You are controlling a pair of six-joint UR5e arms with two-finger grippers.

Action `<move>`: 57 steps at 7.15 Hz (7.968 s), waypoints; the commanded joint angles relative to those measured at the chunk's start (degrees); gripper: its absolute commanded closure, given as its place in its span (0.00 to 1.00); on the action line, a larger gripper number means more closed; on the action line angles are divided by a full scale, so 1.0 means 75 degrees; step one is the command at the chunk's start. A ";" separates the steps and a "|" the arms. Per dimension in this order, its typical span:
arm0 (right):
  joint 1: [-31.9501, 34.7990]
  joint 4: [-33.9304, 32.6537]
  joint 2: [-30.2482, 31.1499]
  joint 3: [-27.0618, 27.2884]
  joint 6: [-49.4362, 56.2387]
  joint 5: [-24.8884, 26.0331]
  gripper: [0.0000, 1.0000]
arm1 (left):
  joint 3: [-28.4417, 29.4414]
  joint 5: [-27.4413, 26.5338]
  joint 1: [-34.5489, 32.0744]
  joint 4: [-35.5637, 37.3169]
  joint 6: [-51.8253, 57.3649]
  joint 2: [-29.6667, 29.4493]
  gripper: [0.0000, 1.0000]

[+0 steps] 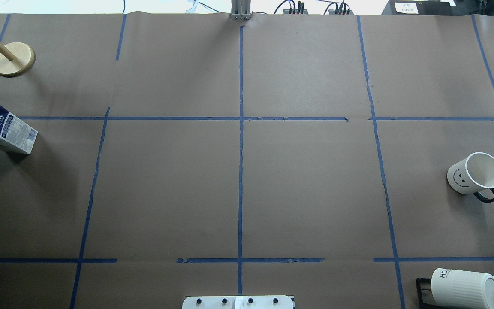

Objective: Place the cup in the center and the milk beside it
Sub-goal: 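Lower the right gripper onto the white mug and grasp its rim, then carry the white mug with the right gripper to the table center and set it down, then release the mug and raise the right gripper while the left gripper grasps the carton, then carry the milk carton with the left gripper beside the mug and set it down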

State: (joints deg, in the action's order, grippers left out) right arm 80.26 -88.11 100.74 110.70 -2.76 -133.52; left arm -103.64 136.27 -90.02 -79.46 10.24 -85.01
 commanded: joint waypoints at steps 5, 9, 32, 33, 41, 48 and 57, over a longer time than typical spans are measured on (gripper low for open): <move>0.0126 -0.0312 -0.0084 -0.0100 0.0251 -0.0233 0.00 | -0.0654 -0.0287 -0.0080 0.0646 0.0288 0.0191 0.00; -0.0026 0.0075 -0.0097 -0.0170 0.0181 -0.0221 0.00 | -0.0737 -0.0066 -0.0092 0.0599 0.0311 0.0226 0.00; -0.5850 0.0872 -0.7303 -0.3264 -0.8831 0.1782 1.00 | -0.1299 0.0241 -0.0103 0.0587 0.0323 0.0401 0.00; -0.5978 0.0861 -0.7303 -0.3264 -0.8831 0.1980 1.00 | -0.1322 0.0253 -0.0103 0.0587 0.0323 0.0448 0.00; -0.4248 0.0884 -0.5132 -0.0704 -0.8563 0.0390 0.00 | -0.1089 0.0394 0.0735 0.0587 -0.2504 -0.1024 0.00; -0.3999 0.0908 -0.3729 0.0088 -0.7518 0.0470 0.00 | 0.1079 -0.0322 0.2134 -0.0901 -0.3662 -0.2071 0.00; -0.4104 0.0908 -0.3531 0.0204 -0.7531 0.0470 0.00 | -0.1237 -0.0287 0.3266 -0.0201 -0.7302 -0.3106 1.00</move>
State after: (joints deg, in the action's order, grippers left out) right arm 49.40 -81.30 73.13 111.60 -59.83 -129.89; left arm -108.20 133.92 -69.00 -83.19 -32.05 -103.15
